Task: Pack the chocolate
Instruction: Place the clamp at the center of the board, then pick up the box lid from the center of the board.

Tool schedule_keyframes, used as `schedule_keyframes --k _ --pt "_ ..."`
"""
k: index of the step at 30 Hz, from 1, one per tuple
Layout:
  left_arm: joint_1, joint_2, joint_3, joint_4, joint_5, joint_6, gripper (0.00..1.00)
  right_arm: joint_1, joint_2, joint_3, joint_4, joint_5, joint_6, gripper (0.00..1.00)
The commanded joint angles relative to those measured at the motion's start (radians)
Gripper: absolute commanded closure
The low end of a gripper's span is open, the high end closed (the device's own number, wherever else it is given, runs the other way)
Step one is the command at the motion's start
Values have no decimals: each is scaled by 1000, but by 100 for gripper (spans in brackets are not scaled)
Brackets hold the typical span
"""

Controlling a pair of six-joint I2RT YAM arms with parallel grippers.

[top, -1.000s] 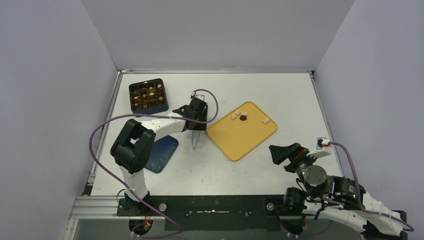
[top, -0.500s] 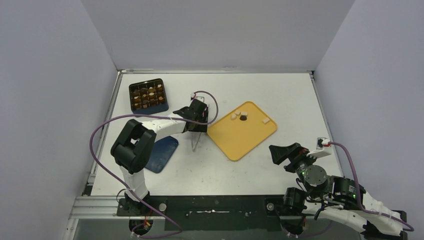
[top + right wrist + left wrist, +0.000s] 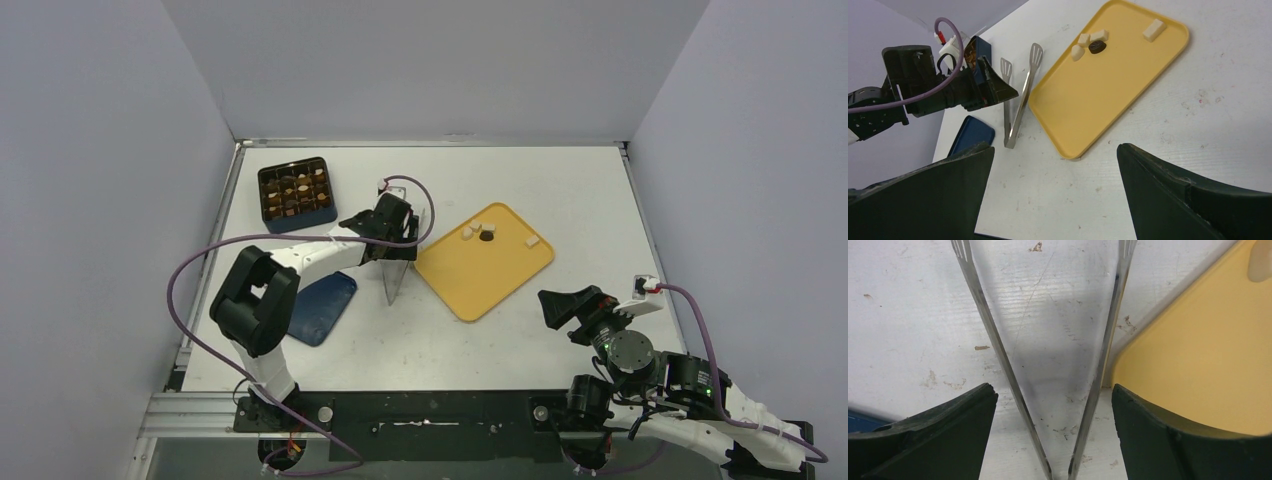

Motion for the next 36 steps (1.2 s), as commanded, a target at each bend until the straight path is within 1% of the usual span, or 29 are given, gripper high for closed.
schedule_keyframes --k 1,5,9,11,13,16,18,19,21,23,27,33,36 --pt "-5 -88 23 -11 -26 -21 16 11 12 28 7 19 5 0" --pt "-5 -135 26 -49 -75 -55 11 11 10 27 10 17 2 0" --pt "4 -207 4 -101 -248 -138 5 11 6 26 12 15 1 0" --pt "22 -236 -7 -129 -299 -192 4 11 4 25 13 15 -1 0" --pt "38 -264 -25 -139 -322 -226 4 11 2 25 13 18 -2 0" --pt "71 -311 -92 -118 -308 -289 12 11 -2 24 16 18 -3 0" --pt "100 -348 -170 -68 -292 -366 20 11 -5 23 18 16 -3 0" --pt "125 -366 -211 -35 -269 -400 25 11 -4 22 18 15 -3 0" --pt "190 -385 -279 9 -196 -460 30 12 -5 23 18 16 -5 0" --pt "239 -385 -317 22 -156 -491 34 12 -5 23 17 18 -4 0" --pt "258 -366 -334 15 -184 -504 41 14 -4 23 17 17 -4 0" --pt "265 -322 -342 77 -166 -482 45 13 5 26 11 24 1 0" --pt "268 -286 -324 75 -168 -493 50 14 6 26 11 26 3 0"
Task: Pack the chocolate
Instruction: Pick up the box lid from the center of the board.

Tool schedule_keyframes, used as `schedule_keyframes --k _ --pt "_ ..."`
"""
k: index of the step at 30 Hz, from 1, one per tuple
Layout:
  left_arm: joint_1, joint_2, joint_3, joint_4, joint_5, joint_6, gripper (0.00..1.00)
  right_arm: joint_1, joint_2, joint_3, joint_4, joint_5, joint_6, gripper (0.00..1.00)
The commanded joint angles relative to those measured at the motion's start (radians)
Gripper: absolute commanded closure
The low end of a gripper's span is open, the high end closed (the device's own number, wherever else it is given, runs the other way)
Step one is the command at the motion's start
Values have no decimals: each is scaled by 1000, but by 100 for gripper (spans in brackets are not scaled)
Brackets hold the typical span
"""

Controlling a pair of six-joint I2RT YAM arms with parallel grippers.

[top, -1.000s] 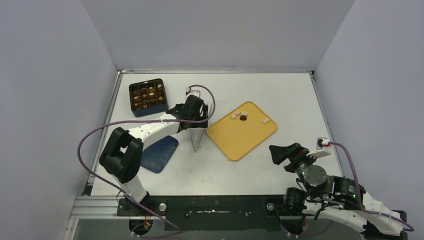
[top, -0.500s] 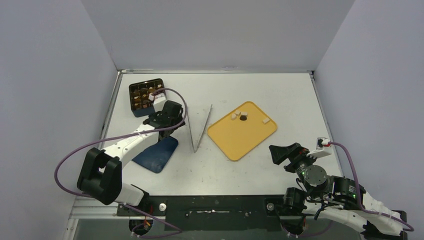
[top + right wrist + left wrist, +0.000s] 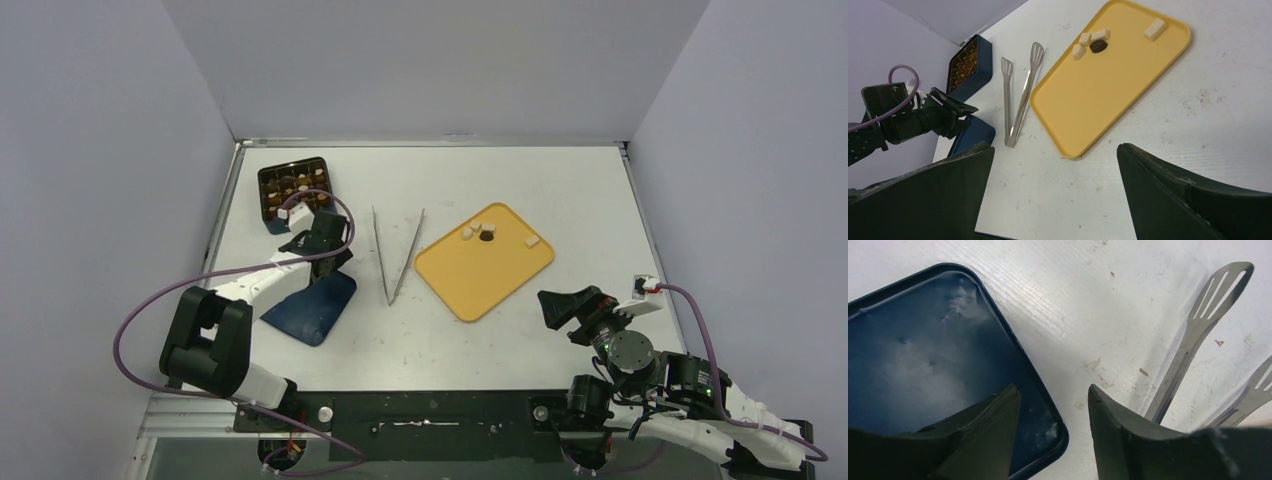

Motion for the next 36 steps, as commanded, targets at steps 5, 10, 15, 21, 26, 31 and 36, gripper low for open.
schedule_keyframes --k 5,10,15,21,26,31,36 --pt "9 94 37 52 -1 -50 53 7 6 28 5 29 7 0" --pt "22 149 39 57 23 -76 63 7 5 28 6 30 7 0" --pt "29 196 46 72 58 -74 74 7 5 25 9 27 6 0" --pt "34 209 58 52 93 -79 100 7 34 30 -1 40 16 0" --pt "38 121 59 39 117 -47 100 8 124 43 53 25 -25 0" --pt "38 -34 17 63 154 -49 100 8 301 89 245 -10 -172 4" --pt "39 -175 -47 120 271 -41 100 7 517 173 429 -64 -309 13"
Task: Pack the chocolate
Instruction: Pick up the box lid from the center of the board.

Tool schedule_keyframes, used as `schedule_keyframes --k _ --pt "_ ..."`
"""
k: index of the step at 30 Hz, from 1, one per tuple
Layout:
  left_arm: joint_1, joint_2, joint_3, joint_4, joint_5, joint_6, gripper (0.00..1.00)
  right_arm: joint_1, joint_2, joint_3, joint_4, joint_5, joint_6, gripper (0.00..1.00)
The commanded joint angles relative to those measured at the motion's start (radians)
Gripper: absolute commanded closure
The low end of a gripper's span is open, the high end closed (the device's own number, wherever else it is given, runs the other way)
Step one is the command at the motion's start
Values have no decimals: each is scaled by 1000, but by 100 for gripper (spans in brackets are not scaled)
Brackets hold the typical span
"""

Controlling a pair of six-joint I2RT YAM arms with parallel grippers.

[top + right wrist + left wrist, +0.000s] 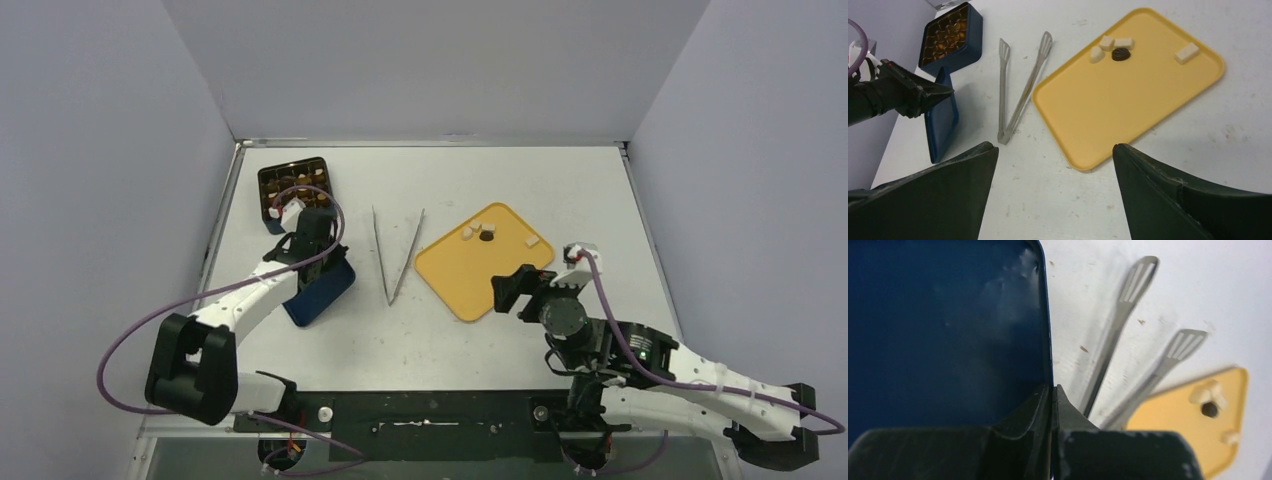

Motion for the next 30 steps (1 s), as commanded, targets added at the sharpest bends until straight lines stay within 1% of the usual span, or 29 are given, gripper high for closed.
schedule_keyframes --k 1,4,9,11,15,16,20,24,26,28,30 --pt "8 -126 -33 60 134 18 100 7 159 86 262 -64 -169 14" --pt "3 -190 -23 34 181 28 100 6 248 70 401 -99 -231 18" --pt "2 -311 -37 45 255 26 100 1 393 58 576 -150 -230 36" --pt "3 -339 -40 41 291 12 100 -4 454 59 648 -191 -234 40" --pt "3 -380 -51 48 358 -17 100 -8 588 66 819 -293 -248 40" --pt "3 -390 -54 49 365 -23 100 -11 619 65 880 -317 -254 40" --pt "4 -431 -54 30 369 -24 100 -15 747 79 1018 -410 -291 40" --pt "5 -460 -39 9 372 -23 100 -17 819 28 1216 -491 -391 40" --pt "5 -473 -36 7 375 -33 100 -16 841 -1 1326 -564 -469 40" --pt "5 -483 -33 11 383 -47 100 -5 873 -9 1399 -617 -552 40" --pt "5 -491 -26 14 398 -62 100 14 910 -5 1439 -599 -634 39"
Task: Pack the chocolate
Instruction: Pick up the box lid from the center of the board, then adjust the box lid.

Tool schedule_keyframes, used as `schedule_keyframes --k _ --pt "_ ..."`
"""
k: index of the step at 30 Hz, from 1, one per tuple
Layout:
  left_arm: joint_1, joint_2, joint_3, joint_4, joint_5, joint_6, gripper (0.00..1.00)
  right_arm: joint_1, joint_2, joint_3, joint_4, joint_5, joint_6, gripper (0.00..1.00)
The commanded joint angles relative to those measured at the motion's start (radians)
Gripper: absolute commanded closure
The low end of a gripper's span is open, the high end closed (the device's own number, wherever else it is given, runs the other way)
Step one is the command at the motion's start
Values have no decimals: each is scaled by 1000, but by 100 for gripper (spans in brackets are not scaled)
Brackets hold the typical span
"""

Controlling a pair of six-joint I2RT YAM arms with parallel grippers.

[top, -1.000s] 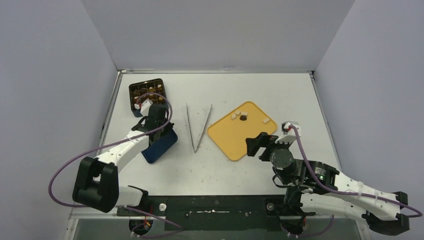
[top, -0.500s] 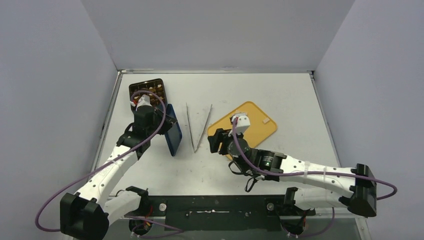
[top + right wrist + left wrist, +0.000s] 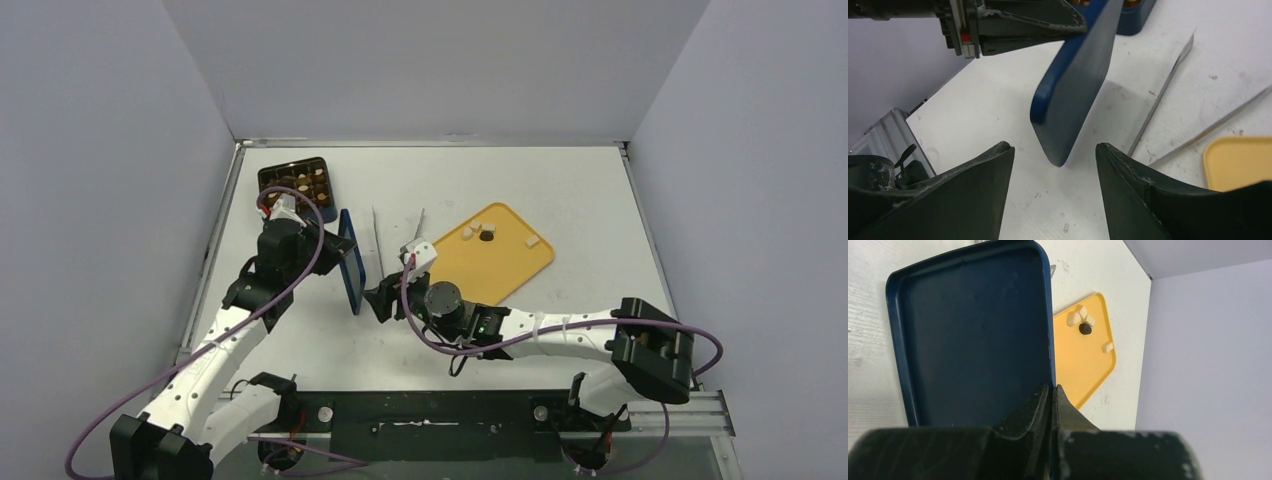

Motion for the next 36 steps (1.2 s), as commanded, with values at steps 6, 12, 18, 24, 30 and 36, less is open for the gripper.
schedule_keyframes --k 6,12,18,24,30,36 --pt "4 -59 98 1 36 -39 100 37 103 -47 403 5 -307 37" --pt "4 -95 145 15 31 -58 100 40 78 -185 646 -5 -403 40" --pt "4 -115 187 77 99 -62 100 19 -31 -246 633 -126 -293 37" --pt "4 -168 163 206 148 -25 100 -108 -136 -259 586 -247 -1 28" --pt "4 -174 161 217 122 -46 100 -57 -174 -153 374 -115 -274 26" --pt "4 -174 158 251 124 -120 100 -60 -165 -173 460 -123 -460 32"
